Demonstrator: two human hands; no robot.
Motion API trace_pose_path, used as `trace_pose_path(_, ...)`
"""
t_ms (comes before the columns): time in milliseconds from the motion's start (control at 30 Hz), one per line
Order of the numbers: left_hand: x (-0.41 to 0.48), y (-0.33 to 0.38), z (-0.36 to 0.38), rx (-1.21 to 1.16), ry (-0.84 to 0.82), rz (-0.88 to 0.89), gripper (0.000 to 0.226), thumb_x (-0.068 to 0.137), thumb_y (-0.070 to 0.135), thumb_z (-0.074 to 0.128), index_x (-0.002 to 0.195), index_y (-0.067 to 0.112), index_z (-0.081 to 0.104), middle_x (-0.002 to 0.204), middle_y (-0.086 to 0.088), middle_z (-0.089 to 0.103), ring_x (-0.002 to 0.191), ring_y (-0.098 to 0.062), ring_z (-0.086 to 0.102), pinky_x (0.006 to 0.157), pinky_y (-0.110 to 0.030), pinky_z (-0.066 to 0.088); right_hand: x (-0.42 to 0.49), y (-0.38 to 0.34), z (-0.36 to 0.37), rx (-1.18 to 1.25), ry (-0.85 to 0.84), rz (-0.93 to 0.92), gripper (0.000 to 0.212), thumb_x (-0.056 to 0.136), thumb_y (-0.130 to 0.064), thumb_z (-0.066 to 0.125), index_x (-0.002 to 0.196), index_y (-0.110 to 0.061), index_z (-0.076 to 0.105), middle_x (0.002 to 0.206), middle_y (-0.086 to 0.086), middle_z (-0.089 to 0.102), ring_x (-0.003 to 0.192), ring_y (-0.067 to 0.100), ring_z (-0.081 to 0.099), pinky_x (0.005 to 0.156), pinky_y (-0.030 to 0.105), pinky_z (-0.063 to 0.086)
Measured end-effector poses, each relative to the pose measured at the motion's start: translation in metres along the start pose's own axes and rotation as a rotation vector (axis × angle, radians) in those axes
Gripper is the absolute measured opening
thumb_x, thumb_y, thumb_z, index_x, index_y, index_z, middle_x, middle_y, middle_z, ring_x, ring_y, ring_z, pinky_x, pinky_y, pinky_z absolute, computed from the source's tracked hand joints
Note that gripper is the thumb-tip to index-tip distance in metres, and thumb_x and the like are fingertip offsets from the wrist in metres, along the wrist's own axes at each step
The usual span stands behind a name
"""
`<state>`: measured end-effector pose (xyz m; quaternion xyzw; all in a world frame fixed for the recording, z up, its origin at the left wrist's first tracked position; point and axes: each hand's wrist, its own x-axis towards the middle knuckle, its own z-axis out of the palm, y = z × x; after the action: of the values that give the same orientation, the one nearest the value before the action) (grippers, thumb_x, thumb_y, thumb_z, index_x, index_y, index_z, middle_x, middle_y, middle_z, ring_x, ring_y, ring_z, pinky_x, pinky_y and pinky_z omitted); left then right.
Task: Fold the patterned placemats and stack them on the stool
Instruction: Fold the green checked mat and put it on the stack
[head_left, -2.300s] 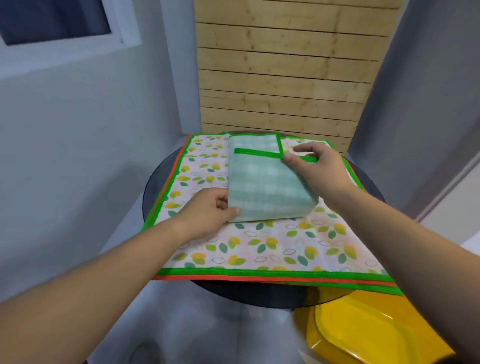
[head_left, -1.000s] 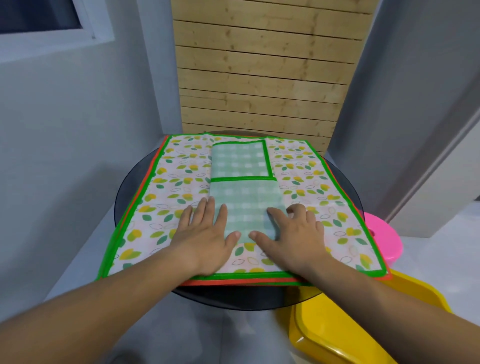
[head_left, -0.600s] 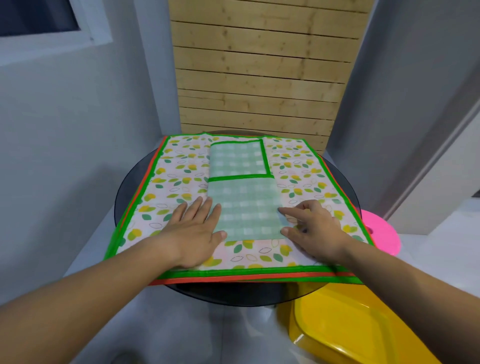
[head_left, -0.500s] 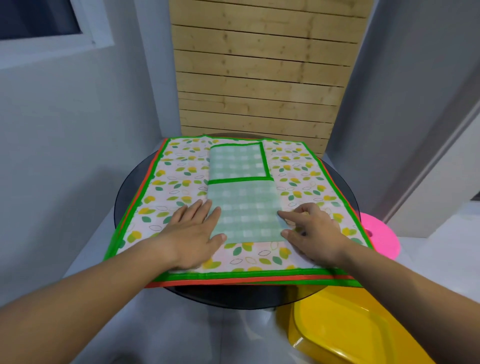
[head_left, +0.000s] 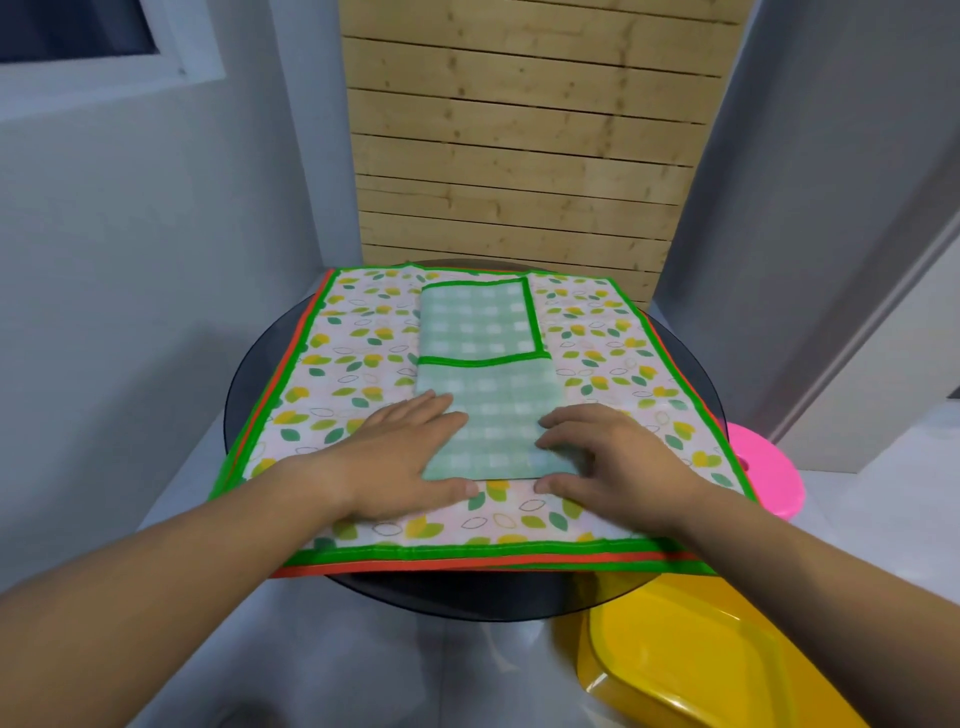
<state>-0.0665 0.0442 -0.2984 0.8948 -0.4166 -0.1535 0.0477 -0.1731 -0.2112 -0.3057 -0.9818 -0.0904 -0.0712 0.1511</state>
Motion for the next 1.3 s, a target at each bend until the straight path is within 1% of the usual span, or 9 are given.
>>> trace_pose_path(200,-0.001,-0.006,-0.001,-0.057,0.002,0.008,0.103,0.079,0.084,0.047,0.159,0.037,0.003,0.166,0.014,-0.009,0.151,-0.005,-0.012,0.121,-0.031,-0.004,0.002,-0.002,-0.002,-0.165,0.106,-0.226,0.038,0.098,-0.045,0.051,0.101,-0.015,0.074,0.110,0.000,0.072,0.100,0.021,0.067,0.082,0.038,0.056)
trace_pose_path(367,-0.009,-0.007,-0.009,-0.135,0.090,0.019,0.116,0.068,0.082,0.065,0.158,0.039,0.007,0.164,0.016,0.014,0.150,-0.009,0.008,0.120,-0.029,0.011,0.001,-0.007,-0.009,-0.033,0.251,-0.196,0.035,0.100,-0.036,0.048,0.105,-0.012,0.073,0.108,0.000,0.072,0.097,0.017,0.067,0.083,0.031,0.055)
trace_pose_path(567,-0.016,-0.013,-0.022,-0.279,0.178,-0.019,0.084,0.073,0.066,0.075,0.146,0.051,0.036,0.136,0.015,0.042,0.133,-0.010,0.028,0.111,-0.025,0.025,-0.001,-0.022,-0.032,0.302,0.254,-0.027,0.025,0.099,-0.033,0.052,0.099,-0.020,0.072,0.090,-0.013,0.071,0.084,0.005,0.063,0.073,0.022,0.049)
trace_pose_path(767,-0.014,-0.012,-0.015,-0.525,0.272,0.003,0.035,0.096,0.035,0.064,0.130,0.038,0.062,0.124,0.019,0.066,0.115,-0.001,0.060,0.103,-0.029,0.048,0.003,-0.041,-0.049,0.606,0.339,0.077,0.024,0.089,-0.040,0.058,0.080,-0.021,0.069,0.074,-0.006,0.063,0.069,0.005,0.052,0.061,0.016,0.039)
trace_pose_path(867,-0.009,-0.011,-0.014,-0.684,0.302,-0.023,0.025,0.100,0.034,0.058,0.122,0.045,0.064,0.119,0.018,0.070,0.112,-0.007,0.064,0.100,-0.032,0.052,0.006,-0.036,-0.049,0.790,0.318,0.127,0.018,0.081,-0.030,0.072,0.095,-0.019,0.071,0.087,-0.009,0.070,0.078,0.001,0.062,0.067,0.012,0.046)
trace_pose_path(933,-0.006,-0.008,-0.017,-0.787,0.326,-0.014,0.026,0.101,0.027,0.057,0.111,0.050,0.061,0.107,0.030,0.069,0.105,0.006,0.063,0.093,-0.019,0.049,0.006,-0.026,-0.045,0.845,0.222,0.170,0.039,0.076,-0.034,0.079,0.111,-0.022,0.067,0.099,-0.005,0.072,0.084,0.004,0.068,0.070,0.017,0.052)
trace_pose_path(1067,0.005,-0.006,-0.018,-0.875,0.352,-0.051,0.014,0.103,0.026,0.053,0.104,0.036,0.063,0.076,0.030,0.068,0.070,0.007,0.063,0.072,-0.022,0.047,0.009,-0.013,-0.030,0.806,0.068,0.228,0.040,0.085,-0.044,0.071,0.122,-0.030,0.062,0.110,-0.002,0.073,0.100,0.018,0.069,0.076,0.032,0.056)
trace_pose_path(1167,0.010,-0.011,-0.017,-0.901,0.389,-0.092,0.015,0.102,0.028,0.055,0.106,0.022,0.068,0.071,0.015,0.068,0.060,-0.006,0.059,0.064,-0.030,0.047,0.018,-0.008,-0.020,0.786,0.050,0.362,0.034,0.095,-0.039,0.063,0.126,-0.025,0.061,0.100,0.018,0.070,0.075,0.032,0.066,0.066,0.049,0.056)
trace_pose_path(1300,0.015,-0.012,-0.015,-0.911,0.399,-0.141,0.015,0.096,0.019,0.065,0.110,0.024,0.069,0.072,0.009,0.072,0.055,-0.001,0.057,0.064,-0.026,0.046,0.025,-0.005,-0.013,0.663,0.114,0.463,0.021,0.098,-0.027,0.058,0.119,-0.023,0.058,0.079,-0.002,0.067,0.048,0.007,0.056,0.043,0.025,0.046)
